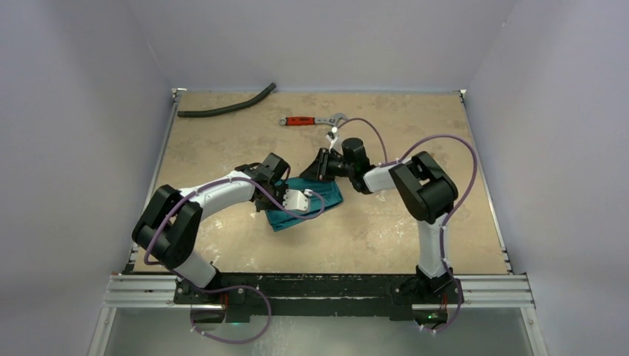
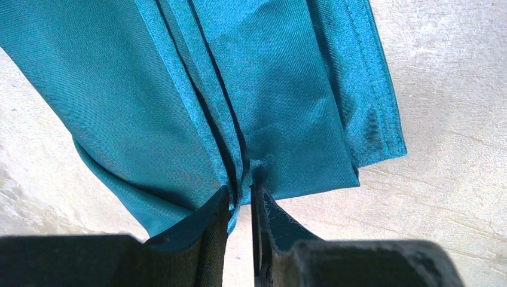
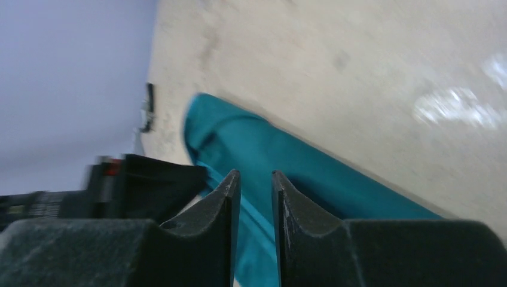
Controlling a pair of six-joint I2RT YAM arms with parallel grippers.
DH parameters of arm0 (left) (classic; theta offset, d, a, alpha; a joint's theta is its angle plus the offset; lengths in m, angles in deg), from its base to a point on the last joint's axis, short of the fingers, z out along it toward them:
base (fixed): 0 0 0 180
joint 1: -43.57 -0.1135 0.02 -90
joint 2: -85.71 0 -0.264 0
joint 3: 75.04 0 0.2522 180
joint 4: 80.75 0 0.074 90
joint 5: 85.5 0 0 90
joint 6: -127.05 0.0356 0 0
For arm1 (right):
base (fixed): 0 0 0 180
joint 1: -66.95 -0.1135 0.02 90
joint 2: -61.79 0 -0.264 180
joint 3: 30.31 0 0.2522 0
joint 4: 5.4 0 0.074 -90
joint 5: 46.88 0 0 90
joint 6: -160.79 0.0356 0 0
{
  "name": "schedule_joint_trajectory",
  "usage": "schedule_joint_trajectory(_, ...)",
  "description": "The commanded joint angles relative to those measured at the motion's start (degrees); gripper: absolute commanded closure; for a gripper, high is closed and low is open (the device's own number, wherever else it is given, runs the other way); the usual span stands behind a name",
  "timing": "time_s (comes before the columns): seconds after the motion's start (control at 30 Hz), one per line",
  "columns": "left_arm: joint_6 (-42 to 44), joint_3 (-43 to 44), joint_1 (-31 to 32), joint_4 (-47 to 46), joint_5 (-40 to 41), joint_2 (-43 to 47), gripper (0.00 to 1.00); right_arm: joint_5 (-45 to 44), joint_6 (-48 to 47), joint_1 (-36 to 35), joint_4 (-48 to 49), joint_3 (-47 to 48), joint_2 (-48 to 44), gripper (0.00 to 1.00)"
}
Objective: Fold the napkin into a case and place the utensils inside
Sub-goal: Smooth out the 2/3-rectangle-folded napkin at the center of the board.
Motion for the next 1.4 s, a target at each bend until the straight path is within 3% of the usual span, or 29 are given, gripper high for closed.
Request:
schedule_joint_trajectory(0.0, -0.08, -0.34, -0.31, 0.61, -1.77, 2.11, 0.79, -0.89, -3.08, -0.11, -1.99, -0.51, 2.90, 0.72)
schedule_joint_trajectory(0.27, -3.41, 3.08, -2.90, 3.98, -6.64, 4.12, 0.67, -6.42, -5.10, -0.11, -2.95, -1.63, 2.99, 0.73)
schedule_joint_trajectory(0.7, -16.88, 14.36, -6.14, 10.75, -13.38, 4.65, 0.64, -10.51, -3.50, -2.25, -1.98, -3.31, -6.32, 0.75)
schedule_joint_trajectory(0.93, -31.06, 10.81, -10.07, 1.12, -8.51, 1.65, 0.76, -10.18, -2.14, -6.42, -2.44, 0.52, -2.70, 0.80)
schedule_joint_trajectory(1.13, -34.33, 6.96, -10.20, -4.01, -5.69, -0.62, 0.84, -9.25, 0.37, -8.36, 0.25, 0.20, 2.08, 0.85)
schedule_joint_trajectory(1.37, -34.90, 5.81, -10.26, -7.45, -3.82, -3.09, 0.86, -9.81, 0.77, -8.54, 1.20, -2.16, 2.71, 0.88)
